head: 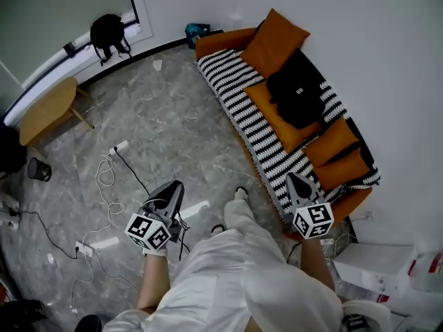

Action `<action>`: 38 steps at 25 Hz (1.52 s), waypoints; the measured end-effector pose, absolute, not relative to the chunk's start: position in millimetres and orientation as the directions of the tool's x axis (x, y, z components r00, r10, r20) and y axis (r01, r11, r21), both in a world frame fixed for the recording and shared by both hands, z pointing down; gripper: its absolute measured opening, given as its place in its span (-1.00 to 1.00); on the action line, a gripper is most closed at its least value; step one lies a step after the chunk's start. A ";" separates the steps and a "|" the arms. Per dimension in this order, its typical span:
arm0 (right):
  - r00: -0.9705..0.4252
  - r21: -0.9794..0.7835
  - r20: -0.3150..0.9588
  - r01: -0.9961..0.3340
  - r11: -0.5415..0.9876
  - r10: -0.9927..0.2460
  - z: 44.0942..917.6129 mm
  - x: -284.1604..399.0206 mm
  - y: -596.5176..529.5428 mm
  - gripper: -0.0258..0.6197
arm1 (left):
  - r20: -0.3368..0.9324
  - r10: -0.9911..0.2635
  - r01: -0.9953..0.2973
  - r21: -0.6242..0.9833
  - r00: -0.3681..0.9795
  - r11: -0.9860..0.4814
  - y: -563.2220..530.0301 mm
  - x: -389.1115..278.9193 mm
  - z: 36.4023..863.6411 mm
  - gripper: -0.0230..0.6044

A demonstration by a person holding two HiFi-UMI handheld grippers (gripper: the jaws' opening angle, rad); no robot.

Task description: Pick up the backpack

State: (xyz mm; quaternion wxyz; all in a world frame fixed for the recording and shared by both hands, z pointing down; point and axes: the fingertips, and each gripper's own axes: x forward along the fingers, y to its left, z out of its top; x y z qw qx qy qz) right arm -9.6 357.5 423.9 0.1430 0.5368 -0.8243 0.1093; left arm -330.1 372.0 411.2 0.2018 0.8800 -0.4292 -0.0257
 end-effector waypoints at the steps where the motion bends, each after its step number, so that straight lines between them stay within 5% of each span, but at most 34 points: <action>1: -0.383 -0.027 0.351 -0.916 0.399 -0.855 424.3 -8.0 346.8 -0.86 | 0.128 -0.765 -0.745 0.373 0.632 -0.553 363.8 -328.2 409.9 -0.78; 20: -0.385 0.040 0.351 -0.904 0.425 -0.853 431.2 82.9 141.5 -0.85 | 0.028 -0.637 -0.608 0.332 0.771 -0.721 132.9 -172.9 368.1 -0.78; 38: -0.351 -0.050 0.440 -0.929 0.368 -0.827 470.2 77.0 -8.2 -0.85 | 0.073 -0.556 -0.532 0.419 0.828 -0.736 -32.3 -169.0 403.3 -0.78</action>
